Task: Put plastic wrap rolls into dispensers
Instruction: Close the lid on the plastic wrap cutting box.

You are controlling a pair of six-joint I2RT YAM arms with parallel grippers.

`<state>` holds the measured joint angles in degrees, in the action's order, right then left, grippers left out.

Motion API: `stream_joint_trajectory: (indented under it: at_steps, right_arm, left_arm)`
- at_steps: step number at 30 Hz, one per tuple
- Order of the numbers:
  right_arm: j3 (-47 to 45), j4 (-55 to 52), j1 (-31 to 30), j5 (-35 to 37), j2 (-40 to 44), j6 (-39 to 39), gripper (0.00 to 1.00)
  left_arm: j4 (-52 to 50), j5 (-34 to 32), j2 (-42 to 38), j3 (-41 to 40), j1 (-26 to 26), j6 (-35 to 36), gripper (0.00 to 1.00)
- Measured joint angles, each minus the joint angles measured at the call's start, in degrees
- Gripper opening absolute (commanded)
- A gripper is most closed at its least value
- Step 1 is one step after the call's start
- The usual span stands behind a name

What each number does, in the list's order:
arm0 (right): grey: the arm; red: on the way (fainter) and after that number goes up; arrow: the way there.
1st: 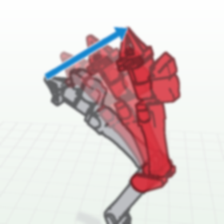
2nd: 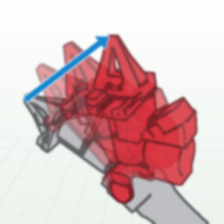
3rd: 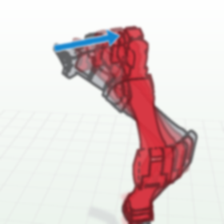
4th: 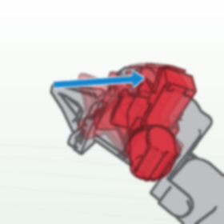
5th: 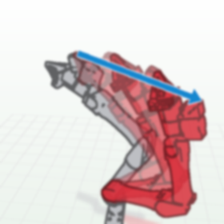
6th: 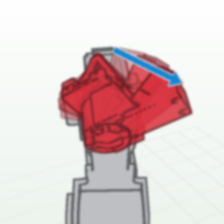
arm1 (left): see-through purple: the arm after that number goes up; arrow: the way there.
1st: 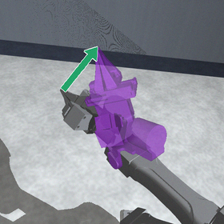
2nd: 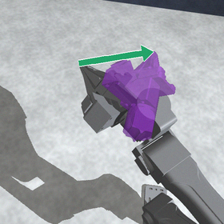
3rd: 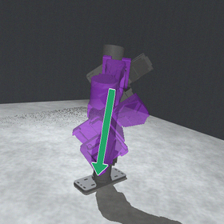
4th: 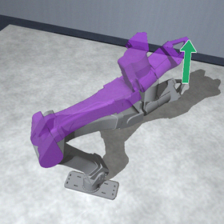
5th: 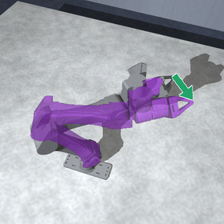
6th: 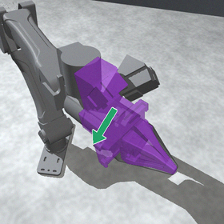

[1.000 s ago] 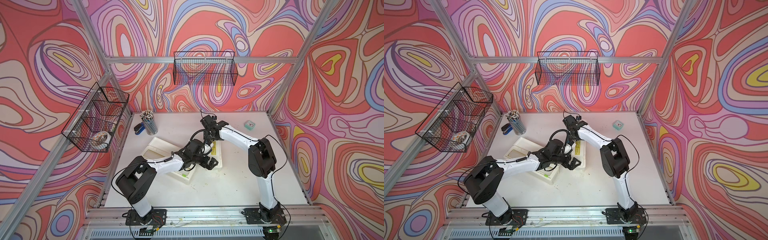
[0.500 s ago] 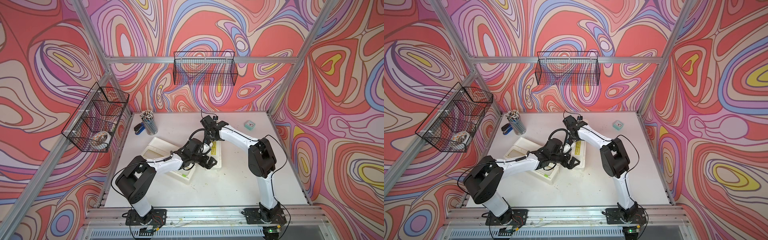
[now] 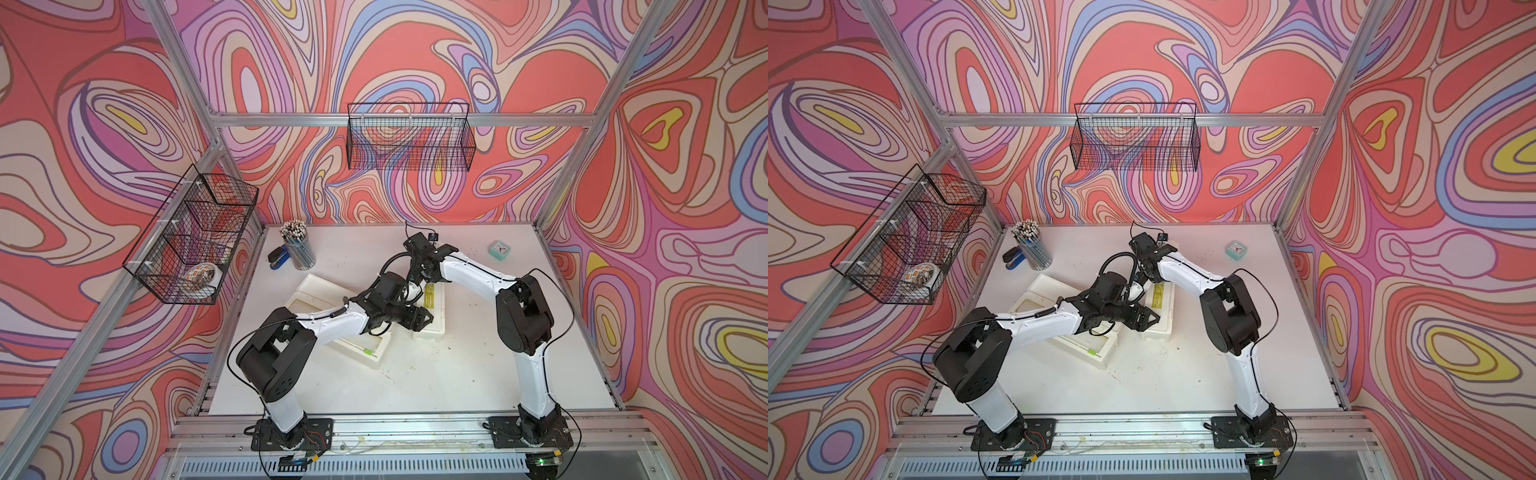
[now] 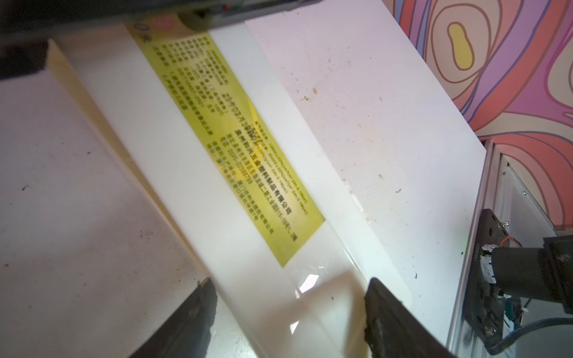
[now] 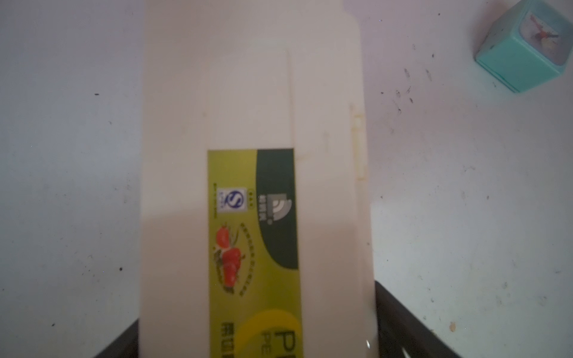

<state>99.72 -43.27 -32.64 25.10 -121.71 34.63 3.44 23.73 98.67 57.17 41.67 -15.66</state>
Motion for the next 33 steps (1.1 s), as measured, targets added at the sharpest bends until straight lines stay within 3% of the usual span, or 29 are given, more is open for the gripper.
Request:
stream_joint_trajectory:
  at_steps: [14,17,33]
  right_arm:
    - [0.63,2.43,0.13,-4.44,-0.15,-4.17,0.92]
    - [2.08,1.95,0.15,-5.27,-1.16,-4.46,0.98]
    - [8.13,-0.02,3.96,-13.44,-3.56,-6.34,0.98]
  left_arm:
    - [-0.28,-1.92,0.22,0.11,0.0,-0.04,0.8]
    - [-0.26,-2.16,0.44,0.17,0.0,-0.63,0.78]
    - [-1.49,-1.7,2.05,2.29,-0.81,-4.09,0.67]
